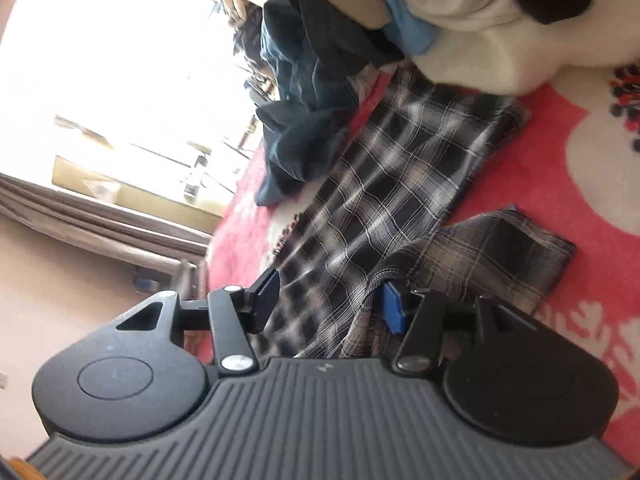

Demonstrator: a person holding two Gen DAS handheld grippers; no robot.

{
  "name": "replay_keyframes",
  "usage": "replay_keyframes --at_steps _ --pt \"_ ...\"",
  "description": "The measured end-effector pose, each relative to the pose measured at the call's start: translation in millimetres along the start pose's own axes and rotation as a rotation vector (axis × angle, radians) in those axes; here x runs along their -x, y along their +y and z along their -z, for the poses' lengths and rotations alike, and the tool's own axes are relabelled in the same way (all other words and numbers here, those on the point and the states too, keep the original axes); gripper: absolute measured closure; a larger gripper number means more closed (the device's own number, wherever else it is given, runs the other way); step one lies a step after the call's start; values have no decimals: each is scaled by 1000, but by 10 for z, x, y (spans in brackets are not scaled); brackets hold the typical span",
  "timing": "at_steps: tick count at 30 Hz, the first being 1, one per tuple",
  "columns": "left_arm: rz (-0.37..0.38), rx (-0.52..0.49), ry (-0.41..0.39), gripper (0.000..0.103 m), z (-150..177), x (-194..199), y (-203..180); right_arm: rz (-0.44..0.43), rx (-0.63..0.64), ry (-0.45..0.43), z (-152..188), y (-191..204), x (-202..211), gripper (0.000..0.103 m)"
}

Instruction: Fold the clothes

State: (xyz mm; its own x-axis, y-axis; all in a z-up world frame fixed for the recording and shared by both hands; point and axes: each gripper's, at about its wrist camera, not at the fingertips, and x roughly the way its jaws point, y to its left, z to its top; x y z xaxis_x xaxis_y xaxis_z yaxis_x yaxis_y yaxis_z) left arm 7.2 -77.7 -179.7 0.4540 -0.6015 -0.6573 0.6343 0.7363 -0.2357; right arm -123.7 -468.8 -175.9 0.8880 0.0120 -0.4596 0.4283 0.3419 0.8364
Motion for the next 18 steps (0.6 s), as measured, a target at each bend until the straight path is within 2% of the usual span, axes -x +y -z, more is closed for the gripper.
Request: replay_keyframes --at_steps 3,5,6,9,13,18 --pt "69 -190 -27 83 25 80 -357 26 -18 27 -95 -5 -118 50" --pt "118 -268 -22 82 49 63 -556 51 -38 65 -165 37 -267 46" --pt "139 -295 -15 82 59 41 -648 66 -54 95 -193 74 -368 41" --pt "188 -331 13 82 99 -62 -879 139 -87 219 -197 161 -748 14" --pt "164 -362 48 82 149 -267 -1044 307 20 409 -97 328 -1091 13" --pt "109 -410 100 82 193 -615 -1074 283 152 496 105 556 -791 13"
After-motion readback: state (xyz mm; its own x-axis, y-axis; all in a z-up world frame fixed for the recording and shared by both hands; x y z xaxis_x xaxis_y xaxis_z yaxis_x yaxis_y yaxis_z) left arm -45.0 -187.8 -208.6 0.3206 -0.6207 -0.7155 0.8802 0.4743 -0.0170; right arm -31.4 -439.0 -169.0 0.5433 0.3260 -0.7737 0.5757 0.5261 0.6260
